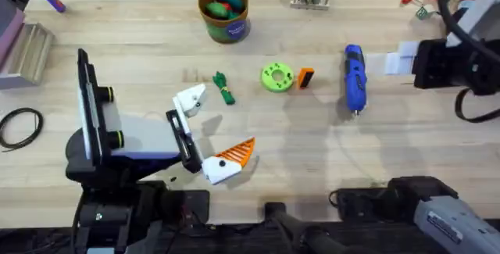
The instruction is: Pick up the gripper from the table and insert it into the empty holder that is missing its gripper. Then pick up a screw, insert it into the mounting hole, and use the screwdriver to tighten it. Finally, clean up the table by picking up the vegetable and placing it into the bucket.
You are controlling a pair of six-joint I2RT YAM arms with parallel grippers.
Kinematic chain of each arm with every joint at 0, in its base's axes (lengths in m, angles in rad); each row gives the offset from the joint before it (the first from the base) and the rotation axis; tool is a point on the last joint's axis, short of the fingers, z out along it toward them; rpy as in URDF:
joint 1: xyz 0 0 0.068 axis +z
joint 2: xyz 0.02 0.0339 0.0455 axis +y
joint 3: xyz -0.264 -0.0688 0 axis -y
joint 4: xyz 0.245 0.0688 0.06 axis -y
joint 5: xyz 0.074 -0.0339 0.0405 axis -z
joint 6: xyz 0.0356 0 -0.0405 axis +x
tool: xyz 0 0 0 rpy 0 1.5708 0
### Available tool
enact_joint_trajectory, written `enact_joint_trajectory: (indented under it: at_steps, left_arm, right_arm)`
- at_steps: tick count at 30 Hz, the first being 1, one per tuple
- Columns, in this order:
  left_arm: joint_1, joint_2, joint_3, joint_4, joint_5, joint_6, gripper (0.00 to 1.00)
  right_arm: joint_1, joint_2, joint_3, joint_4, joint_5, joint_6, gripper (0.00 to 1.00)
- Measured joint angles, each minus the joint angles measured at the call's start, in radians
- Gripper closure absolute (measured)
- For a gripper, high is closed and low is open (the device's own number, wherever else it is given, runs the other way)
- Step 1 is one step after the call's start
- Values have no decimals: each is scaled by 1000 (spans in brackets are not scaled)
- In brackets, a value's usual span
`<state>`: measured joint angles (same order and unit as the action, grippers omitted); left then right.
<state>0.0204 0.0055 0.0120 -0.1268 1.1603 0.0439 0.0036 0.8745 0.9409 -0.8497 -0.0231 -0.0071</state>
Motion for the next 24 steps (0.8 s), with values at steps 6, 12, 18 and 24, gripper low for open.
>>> enact_joint_trajectory:
  at_steps: [6, 12, 18, 24]
  left_arm:
    - [0, 0, 0, -4, 22, 0, 15]
    - [0, 0, 0, -4, 26, 0, 15]
    - [0, 0, 0, -4, 26, 0, 15]
    - [0, 0, 0, -4, 26, 0, 15]
  right_arm:
    - [0, 0, 0, 0, 0, 0, 10]
    - [0, 0, 0, 0, 0, 0, 10]
    - [0, 0, 0, 0, 0, 0, 10]
    - [0, 0, 0, 0, 0, 0, 8]
